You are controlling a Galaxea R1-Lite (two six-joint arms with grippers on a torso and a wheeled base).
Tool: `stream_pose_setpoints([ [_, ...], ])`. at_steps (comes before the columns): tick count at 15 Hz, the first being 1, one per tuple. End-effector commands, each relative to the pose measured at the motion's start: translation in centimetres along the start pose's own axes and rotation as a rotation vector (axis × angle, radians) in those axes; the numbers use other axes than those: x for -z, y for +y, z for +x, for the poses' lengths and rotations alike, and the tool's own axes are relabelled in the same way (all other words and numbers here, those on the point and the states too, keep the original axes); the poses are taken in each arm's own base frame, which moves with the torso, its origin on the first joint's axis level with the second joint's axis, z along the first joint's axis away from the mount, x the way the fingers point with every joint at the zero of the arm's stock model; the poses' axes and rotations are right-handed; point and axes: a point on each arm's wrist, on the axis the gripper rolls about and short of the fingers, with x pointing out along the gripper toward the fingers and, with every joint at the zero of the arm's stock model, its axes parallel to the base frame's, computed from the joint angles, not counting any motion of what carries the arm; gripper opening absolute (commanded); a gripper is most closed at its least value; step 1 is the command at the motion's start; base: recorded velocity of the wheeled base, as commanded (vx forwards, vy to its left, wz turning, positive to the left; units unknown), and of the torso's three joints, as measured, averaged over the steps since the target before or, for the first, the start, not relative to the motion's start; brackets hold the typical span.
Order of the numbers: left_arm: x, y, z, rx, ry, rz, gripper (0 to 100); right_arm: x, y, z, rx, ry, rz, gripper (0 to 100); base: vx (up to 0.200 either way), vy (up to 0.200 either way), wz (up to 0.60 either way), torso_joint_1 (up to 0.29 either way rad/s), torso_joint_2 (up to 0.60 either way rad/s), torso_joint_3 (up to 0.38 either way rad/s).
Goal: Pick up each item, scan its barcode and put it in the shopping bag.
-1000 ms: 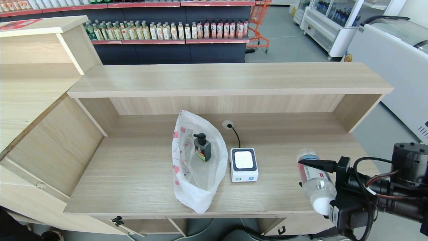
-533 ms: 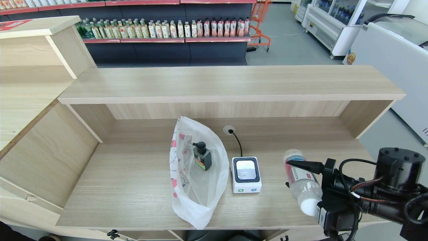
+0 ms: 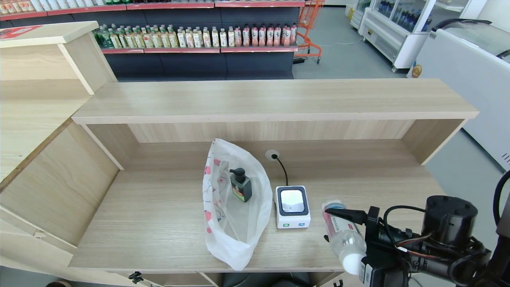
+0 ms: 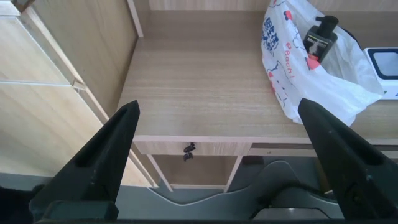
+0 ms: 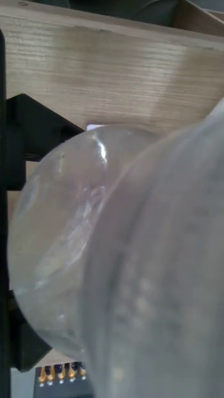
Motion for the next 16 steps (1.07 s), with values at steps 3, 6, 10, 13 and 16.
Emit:
stream_pose_setpoints([
  [3,0.0,0.0,0.0,0.0,0.0,0.0,100,0.3,1.1,0.5,-0.042,-0.006,0.023,0,0.0,0.0,0.0,0.0,0.0,0.0],
  [6,0.0,0.0,0.0,0.0,0.0,-0.002,100,0.4,1.2,0.5,-0.047,-0.036,0.002,0,0.0,0.0,0.0,0.0,0.0,0.0],
  [10,0.0,0.0,0.0,0.0,0.0,0.0,100,1.4,1.4,1.2,-0.042,-0.074,-0.055,0,0.0,0.0,0.0,0.0,0.0,0.0],
  [13,0.0,0.0,0.0,0.0,0.0,0.0,100,2.0,1.8,1.5,-0.047,-0.099,-0.085,0,0.0,0.0,0.0,0.0,0.0,0.0],
  [16,0.0,0.0,0.0,0.0,0.0,0.0,100,2.4,2.4,1.8,-0.067,-0.096,-0.084,0,0.0,0.0,0.0,0.0,0.0,0.0],
])
